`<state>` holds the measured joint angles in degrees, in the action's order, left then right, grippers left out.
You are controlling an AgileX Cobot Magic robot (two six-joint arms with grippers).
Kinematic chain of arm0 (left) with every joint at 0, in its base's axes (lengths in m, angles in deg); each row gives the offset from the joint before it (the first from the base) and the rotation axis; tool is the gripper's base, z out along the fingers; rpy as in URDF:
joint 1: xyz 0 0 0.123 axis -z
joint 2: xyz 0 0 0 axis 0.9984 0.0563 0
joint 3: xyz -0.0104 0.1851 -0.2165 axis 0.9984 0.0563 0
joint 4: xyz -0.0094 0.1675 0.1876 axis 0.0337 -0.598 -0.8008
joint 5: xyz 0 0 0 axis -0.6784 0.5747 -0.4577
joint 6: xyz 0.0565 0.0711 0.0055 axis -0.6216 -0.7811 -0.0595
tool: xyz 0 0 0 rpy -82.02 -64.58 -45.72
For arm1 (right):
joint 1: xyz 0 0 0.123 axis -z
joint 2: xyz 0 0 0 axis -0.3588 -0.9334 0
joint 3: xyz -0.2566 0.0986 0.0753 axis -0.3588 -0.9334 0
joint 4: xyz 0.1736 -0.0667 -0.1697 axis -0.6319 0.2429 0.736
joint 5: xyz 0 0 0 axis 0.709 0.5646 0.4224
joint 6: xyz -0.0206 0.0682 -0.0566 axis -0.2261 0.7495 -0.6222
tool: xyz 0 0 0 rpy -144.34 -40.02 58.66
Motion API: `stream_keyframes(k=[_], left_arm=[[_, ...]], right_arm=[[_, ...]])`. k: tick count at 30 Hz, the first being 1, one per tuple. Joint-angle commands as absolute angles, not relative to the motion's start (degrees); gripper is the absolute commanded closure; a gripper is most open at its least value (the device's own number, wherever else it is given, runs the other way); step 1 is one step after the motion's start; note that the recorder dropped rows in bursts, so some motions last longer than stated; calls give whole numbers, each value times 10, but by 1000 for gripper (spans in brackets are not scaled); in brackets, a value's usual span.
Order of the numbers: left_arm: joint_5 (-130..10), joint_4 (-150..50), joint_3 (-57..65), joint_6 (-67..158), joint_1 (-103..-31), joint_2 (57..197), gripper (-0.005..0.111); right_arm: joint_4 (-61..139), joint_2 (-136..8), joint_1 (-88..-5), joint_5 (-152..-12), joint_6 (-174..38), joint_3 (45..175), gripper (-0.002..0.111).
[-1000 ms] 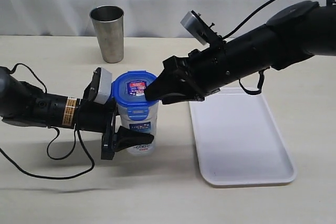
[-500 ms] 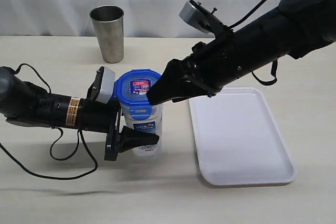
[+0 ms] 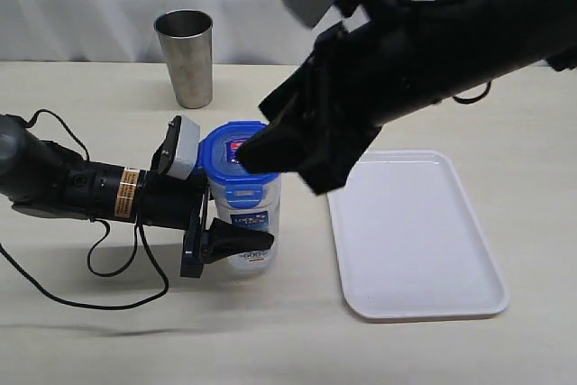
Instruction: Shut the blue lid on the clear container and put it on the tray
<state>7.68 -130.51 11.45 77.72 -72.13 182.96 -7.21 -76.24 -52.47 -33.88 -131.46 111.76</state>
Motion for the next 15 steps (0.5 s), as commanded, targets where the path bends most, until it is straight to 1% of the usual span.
stream_keyframes(k=[1, 2, 4, 5, 8, 15], left_arm=[[96, -1297, 112, 780, -720, 1824, 107], [96, -1297, 112, 780, -720, 1824, 107], [96, -1297, 112, 780, -720, 1824, 107], [96, -1297, 112, 780, -720, 1824, 107], [96, -1297, 112, 780, -720, 1824, 107], [96, -1297, 112, 780, -720, 1824, 107]], right_arm=[[193, -761, -643, -461, -1173, 1119, 52], [302, -770, -670, -480, -1096, 1119, 52], [427, -788, -698, -480, -1015, 1119, 52], [451, -796, -703, -479, -998, 1119, 52], [473, -832, -712, -477, -987, 1119, 52], [485, -856, -712, -477, -987, 1119, 60]])
